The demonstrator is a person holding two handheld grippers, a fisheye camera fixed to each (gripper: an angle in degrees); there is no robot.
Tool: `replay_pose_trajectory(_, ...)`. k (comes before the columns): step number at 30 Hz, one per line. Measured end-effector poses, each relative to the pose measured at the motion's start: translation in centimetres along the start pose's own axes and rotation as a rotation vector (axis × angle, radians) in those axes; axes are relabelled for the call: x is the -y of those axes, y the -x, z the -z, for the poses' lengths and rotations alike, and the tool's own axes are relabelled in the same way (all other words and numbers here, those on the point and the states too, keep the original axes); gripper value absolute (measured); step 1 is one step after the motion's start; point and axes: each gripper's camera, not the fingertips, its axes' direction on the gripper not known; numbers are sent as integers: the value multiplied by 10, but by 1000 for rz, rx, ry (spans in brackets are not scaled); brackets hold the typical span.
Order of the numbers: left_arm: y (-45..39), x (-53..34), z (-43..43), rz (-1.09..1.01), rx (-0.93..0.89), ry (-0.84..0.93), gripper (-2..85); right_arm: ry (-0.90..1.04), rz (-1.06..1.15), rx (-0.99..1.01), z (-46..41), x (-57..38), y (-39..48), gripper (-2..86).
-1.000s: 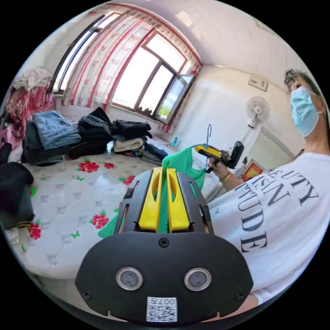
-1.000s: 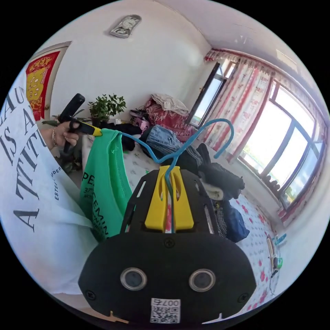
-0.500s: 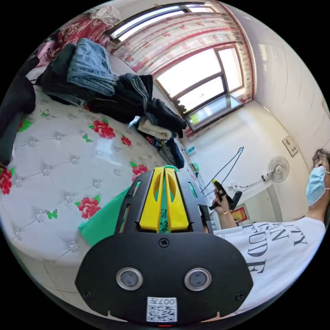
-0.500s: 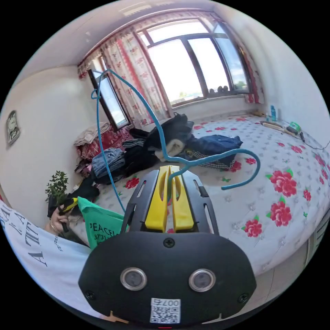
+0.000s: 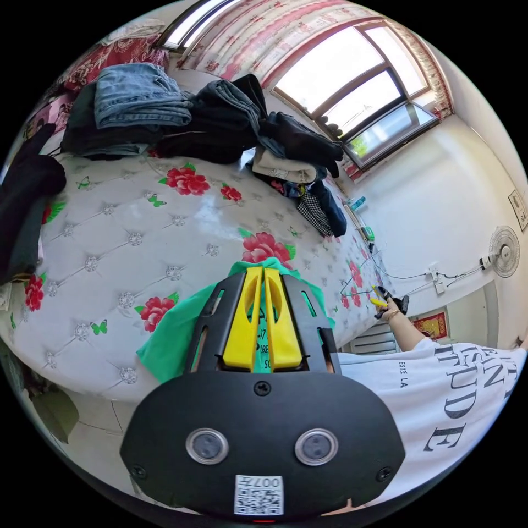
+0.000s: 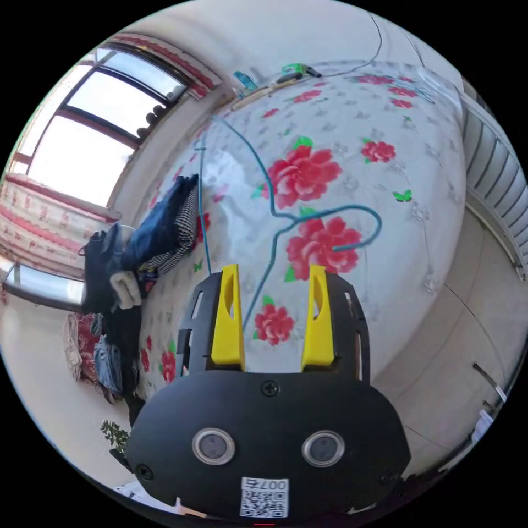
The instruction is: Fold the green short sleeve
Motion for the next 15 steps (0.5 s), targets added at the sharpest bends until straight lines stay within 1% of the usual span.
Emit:
replay_pose_trajectory(1,6,-1,0,9,3,-7,-10,18,-31,-52,0,-1,-9,101)
replay_pose_trajectory(3,30,-3,1,34,15,-18,-10,-15,-42,-37,9,-14,-13,107)
replay_pose_trajectory(4,35,-4,1,37,19,-20,-10,-42,-11,5,17,-28,-6,110)
replay_pose_trajectory(6,55,-6,1,41,34,-25,-10,-47,122,46,25,-56,21,113)
replay_pose_trajectory(8,69,-7,-2,46,31,-25,-10,22,406,88,23,-110,80,120)
replay_pose_trajectory(9,78,-8,-5,50,27,-24,-10,61,482,99,19,-125,97,123)
replay_pose_trajectory(11,91,-8,-9,53,25,-24,-10,255,748,120,-1,-190,161,131)
replay_pose_trajectory(12,98,-7,-12,51,21,-25,-10,295,800,135,-5,-207,174,133)
replay_pose_trajectory(14,110,-8,-14,49,17,-28,-10,409,985,170,-19,-269,214,139)
replay_pose_trajectory(15,118,-9,-16,50,12,-28,-10,436,1023,171,-23,-282,221,140)
